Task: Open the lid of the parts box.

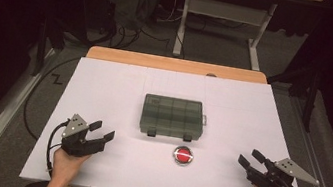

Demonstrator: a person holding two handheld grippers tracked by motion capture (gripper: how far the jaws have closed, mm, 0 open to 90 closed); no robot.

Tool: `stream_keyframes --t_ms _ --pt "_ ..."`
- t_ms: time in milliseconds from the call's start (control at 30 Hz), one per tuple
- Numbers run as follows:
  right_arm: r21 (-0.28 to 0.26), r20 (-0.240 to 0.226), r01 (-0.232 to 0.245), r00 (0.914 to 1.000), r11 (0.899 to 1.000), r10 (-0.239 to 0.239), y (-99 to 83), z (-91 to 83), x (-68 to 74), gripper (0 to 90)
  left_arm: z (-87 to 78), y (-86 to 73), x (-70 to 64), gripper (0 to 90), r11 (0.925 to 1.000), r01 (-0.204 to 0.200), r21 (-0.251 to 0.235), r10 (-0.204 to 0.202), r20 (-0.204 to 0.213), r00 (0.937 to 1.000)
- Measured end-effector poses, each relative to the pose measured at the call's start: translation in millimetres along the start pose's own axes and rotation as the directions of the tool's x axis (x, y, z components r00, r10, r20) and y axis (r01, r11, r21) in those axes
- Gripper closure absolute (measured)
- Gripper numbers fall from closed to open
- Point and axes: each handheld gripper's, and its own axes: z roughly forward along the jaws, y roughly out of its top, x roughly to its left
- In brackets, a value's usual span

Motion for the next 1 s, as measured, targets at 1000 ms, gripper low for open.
stream_keyframes --t_ms 1000 --pt "-0.005 -0.015 0.019 0.9997 1.0 -0.02 3.2 5.1 5.0 40.3 4.2 1.7 -1.8 38.3 0.9999 -0.012 -0.007 0.012 -0.002 0.9999"
